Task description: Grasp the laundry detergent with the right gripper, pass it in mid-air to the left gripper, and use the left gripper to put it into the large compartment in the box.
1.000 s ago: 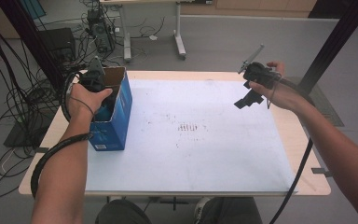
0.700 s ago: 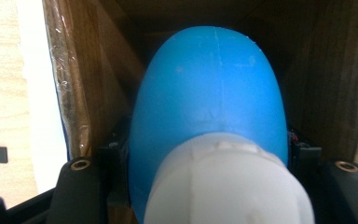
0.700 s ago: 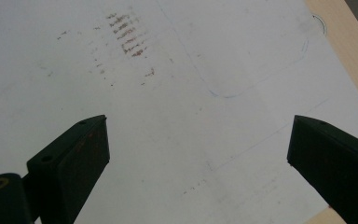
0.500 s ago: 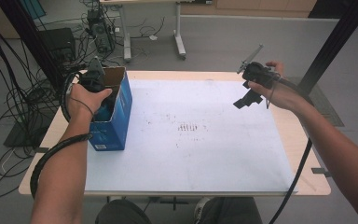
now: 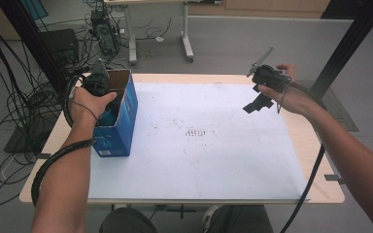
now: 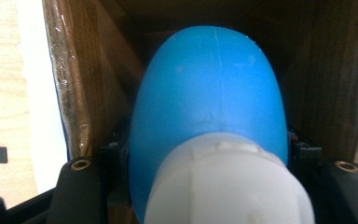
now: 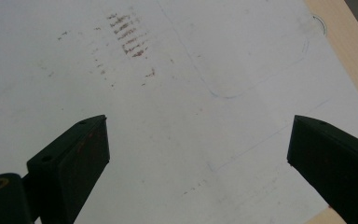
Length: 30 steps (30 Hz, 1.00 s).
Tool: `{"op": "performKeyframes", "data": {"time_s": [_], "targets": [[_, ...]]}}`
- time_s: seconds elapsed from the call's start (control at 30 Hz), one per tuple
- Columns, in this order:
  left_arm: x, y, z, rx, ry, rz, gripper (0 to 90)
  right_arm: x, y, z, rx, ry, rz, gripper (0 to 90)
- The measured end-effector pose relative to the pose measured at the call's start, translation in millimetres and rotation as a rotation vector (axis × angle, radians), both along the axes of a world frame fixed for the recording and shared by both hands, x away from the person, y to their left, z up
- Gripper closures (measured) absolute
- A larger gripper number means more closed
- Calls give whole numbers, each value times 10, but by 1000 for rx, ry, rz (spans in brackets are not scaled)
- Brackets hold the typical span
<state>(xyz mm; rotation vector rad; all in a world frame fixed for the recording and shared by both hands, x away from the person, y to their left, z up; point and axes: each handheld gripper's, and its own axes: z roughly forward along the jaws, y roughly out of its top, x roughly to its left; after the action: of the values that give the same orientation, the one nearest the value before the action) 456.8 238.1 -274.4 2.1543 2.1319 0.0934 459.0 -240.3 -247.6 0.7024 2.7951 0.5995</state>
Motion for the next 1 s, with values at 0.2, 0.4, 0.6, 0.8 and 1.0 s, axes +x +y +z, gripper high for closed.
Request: {"op": "performKeyframes", "data": {"time_s": [0.2,0.4,0.6,0.8,1.0], "targets": [[2,-6,0,2,0,-2,367,0,13,-5,-2,2,3,55],[1,-17,-1,-6,-3,-8,343,2,16,-1,0,-2,7,55],[-9,-37,56,-3,-16,-18,299,-4,16,3,3,-4,5,55],[-27,-68,152,26,-30,-29,296,-9,36,7,-1,-10,14,55],[-56,-76,261,47,-40,-34,294,-11,40,20,1,-12,11,55]]}}
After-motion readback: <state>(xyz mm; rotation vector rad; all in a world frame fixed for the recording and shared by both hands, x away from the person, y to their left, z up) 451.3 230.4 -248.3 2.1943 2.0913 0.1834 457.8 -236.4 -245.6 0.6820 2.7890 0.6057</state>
